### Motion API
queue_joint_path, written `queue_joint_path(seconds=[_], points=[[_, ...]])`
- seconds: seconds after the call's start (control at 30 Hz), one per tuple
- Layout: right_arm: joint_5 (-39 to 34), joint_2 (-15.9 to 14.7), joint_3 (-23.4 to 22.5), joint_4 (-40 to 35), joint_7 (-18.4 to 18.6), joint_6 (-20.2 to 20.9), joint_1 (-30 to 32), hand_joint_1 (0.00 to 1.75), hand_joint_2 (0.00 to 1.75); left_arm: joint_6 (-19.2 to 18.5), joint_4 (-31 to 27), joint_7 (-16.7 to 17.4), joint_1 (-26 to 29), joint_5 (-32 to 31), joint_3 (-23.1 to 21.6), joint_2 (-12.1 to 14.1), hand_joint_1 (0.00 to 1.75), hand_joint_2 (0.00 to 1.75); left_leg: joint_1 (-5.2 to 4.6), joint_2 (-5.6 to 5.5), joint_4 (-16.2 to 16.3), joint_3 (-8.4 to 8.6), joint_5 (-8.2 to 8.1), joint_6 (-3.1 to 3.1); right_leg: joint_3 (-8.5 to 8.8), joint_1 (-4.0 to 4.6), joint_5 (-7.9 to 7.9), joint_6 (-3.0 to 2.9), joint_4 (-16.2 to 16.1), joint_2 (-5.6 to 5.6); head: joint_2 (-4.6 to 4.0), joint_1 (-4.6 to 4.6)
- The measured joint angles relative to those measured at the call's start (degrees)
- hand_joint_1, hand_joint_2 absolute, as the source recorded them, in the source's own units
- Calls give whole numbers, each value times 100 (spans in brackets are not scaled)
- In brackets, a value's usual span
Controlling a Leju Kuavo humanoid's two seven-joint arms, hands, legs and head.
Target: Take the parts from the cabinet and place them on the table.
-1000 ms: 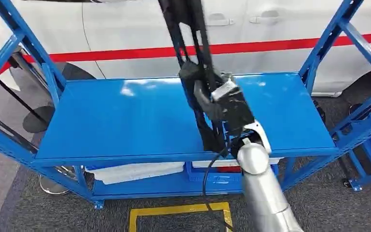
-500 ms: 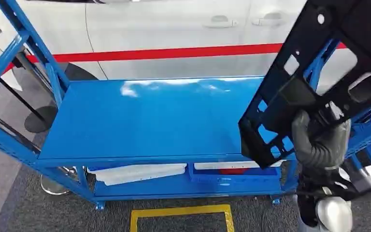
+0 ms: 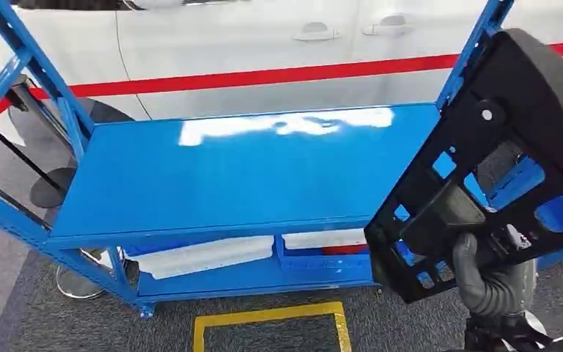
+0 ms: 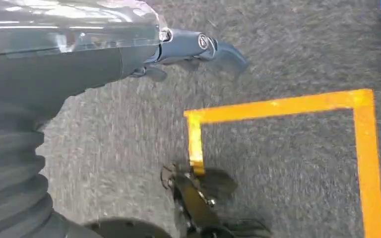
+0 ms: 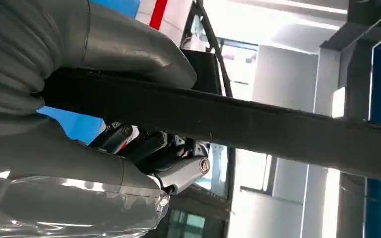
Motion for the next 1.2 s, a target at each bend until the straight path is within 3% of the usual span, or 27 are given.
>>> queue_joint_path(seconds=[0.07, 0.1, 0.13, 0.2, 0.23, 0.27, 0.3, 0.37, 0.4, 0.43, 0.47, 0.57, 0.6, 0.63, 0.67, 0.73, 0.77, 0.8, 0.87, 0.9, 0.93, 1.0, 1.07, 1.1, 1.13, 1.17, 1.2], points=[[90, 7, -42, -39, -85, -50, 275, 175, 175, 52, 4, 90, 22, 7, 0, -4, 0, 175, 24, 73, -81, -9, 144, 61, -3, 16, 115, 85, -76, 66, 0, 2], [139, 7, -82, -50, -164, -68, 404, 175, 175, 63, 7, 94, 12, 15, 2, -13, 0, 175, 55, 158, -129, -38, 235, 55, -40, -24, 3, 72, -13, -12, 0, 0], [181, 7, -118, -76, -316, -70, 508, 175, 175, 50, 7, -8, 29, 59, 6, -15, 0, 175, 55, 192, -139, -101, 287, 109, -127, -22, -328, 93, 176, -121, 0, 2], [205, 24, -206, -169, -568, -63, 679, 175, 175, -16, 7, -167, 49, 81, 18, -15, 0, 175, 54, 313, -129, -229, 370, 115, -373, -73, -1032, 172, 1037, -193, 0, 0], [205, 37, -249, -234, -577, -46, 745, 175, 175, -33, 7, -173, 42, 90, 20, -15, 0, 175, 55, 383, -123, -293, 408, 106, -465, -93, -1214, 217, 1455, -196, 0, 2], [205, 48, -293, -287, -572, -28, 787, 175, 175, -35, 7, -175, 30, 90, 20, -15, 0, 175, 61, 458, -109, -346, 443, 86, -470, -119, -1214, 257, 1713, -201, 0, 2], [205, 57, -324, -317, -555, -20, 821, 175, 175, -37, 7, -175, 18, 96, 20, -15, 0, 175, 73, 530, -89, -401, 468, 63, -364, -147, -1090, 293, 1707, -217, 0, 0], [205, 74, -376, -387, -507, -13, 930, 175, 175, -9, 7, -133, -13, 96, 24, -15, 0, 175, 114, 674, 19, -526, 492, 12, 262, -212, -742, 378, 1000, -335, 0, 2], [188, 92, -411, -417, -496, -2, 975, 175, 175, 24, 7, -81, -25, 72, 28, -13, 0, 175, 120, 716, 108, -575, 481, -27, 650, -244, -708, 422, 490, -524, 0, 2], [175, 112, -448, -424, -489, 15, 994, 175, 175, 44, 4, -42, -35, 57, 35, 26, 0, 175, 80, 760, 196, -658, 461, -86, 873, -189, -953, 449, 133, -784, 0, 4], [175, 140, -488, -426, -494, 42, 1048, 175, 175, 66, 9, 9, -29, 39, 39, 24, 0, 175, 90, 802, 228, -667, 454, -119, 783, -152, -885, 283, 225, -685, 0, -11], [282, 245, -614, -457, -551, 133, 1224, 175, 175, 109, 9, 98, -28, 7, 50, 26, 0, 175, 101, 951, 262, -651, 500, -221, 699, -141, -877, 61, 179, -529, 0, -11], [337, 267, -618, -459, -562, 144, 1251, 175, 175, 116, 9, 109, -22, 11, 61, 28, 0, 175, 133, 855, 308, -685, 434, -275, 636, -149, -811, -19, 162, -475, 0, -11], [405, 297, -618, -465, -572, 149, 1272, 175, 175, 124, 9, 113, -22, 36, 76, 46, 0, 175, 148, 559, 440, -749, 191, -311, 577, -148, -754, -48, 160, -422, 0, -11], [452, 299, -618, -468, -573, 149, 1273, 175, 175, 127, 9, 118, -15, 44, 92, 37, 0, 175, 150, 374, 734, -837, -133, -317, 502, -141, -700, -82, 161, -369, 0, -13], [522, 308, -610, -461, -579, 121, 1285, 175, 175, 166, 9, 131, -7, 65, 142, 37, 0, 175, 146, 259, 1582, -1054, -696, -285, 334, -84, -577, -122, 170, -214, 0, -11], [548, 306, -571, -446, -588, 88, 1299, 175, 175, 230, 9, 148, -12, 81, 177, 37, 0, 175, 137, 253, 1826, -1075, -777, -246, 257, -50, -521, -135, 173, -141, 0, -13], [566, 304, -518, -418, -596, 42, 1305, 175, 175, 290, 9, 170, -19, 120, 201, 37, 0, 175, 113, 251, 1823, -979, -708, -194, 183, -22, -460, -142, 177, -61, 0, -11], [575, 221, -396, -328, -629, -39, 1297, 175, 175, 430, 9, 216, -39, 177, 265, 33, 0, 175, 24, 193, 1129, -459, -295, -33, 75, 27, -349, -145, 177, 109, 0, -13], [553, 170, -330, -284, -645, -88, 1290, 175, 175, 501, 9, 234, -55, 199, 304, 26, 0, 175, -28, 63, 629, -126, -117, 75, 40, 46, -299, -146, 172, 176, 0, -13], [513, 102, -251, -227, -668, -131, 1279, 175, 175, 568, 7, 256, -74, 238, 348, 48, 0, 175, -76, -215, 181, 114, -181, 218, 14, 11, -245, -141, 172, 200, 0, -11], [432, -55, -76, -116, -717, -236, 1227, 175, 175, 651, 9, 273, -79, 271, 422, 17, 0, 175, -74, -197, 9, 166, -117, 133, 5, -10, -118, -61, 112, 309, 0, -11], [328, -199, 76, -31, -756, -354, 1221, 175, 175, 734, 9, 284, -103, 308, 487, 2, 0, 175, -124, -92, -49, 130, -13, 173, -18, -43, 44, 30, 12, 452, 0, -11], [284, -267, 129, 5, -763, -400, 1215, 175, 175, 752, 9, 290, -97, 310, 507, -29, 0, 175, -37, -17, -229, 127, 152, 162, -36, 11, 79, 33, 21, 436, 0, -7], [236, -341, 182, 44, -791, -437, 1218, 175, 175, 780, 9, 295, -99, 321, 538, -33, 0, 175, -49, 78, -272, 94, 235, 153, -86, 33, -108, 41, 65, 160, 0, -9], [172, -433, 234, 79, -793, -488, 1180, 175, 175, 813, 9, 290, -96, 345, 571, -46, 0, 175, -48, 153, -297, 31, 303, 210, -159, 19, -484, 64, 291, -21, 0, 0], [76, -534, 291, 125, -800, -556, 1139, 175, 175, 839, 9, 290, -76, 359, 603, -59, 0, 175, -52, 247, -289, -58, 366, 168, -251, 4, -900, 106, 694, -126, 0, 0]])
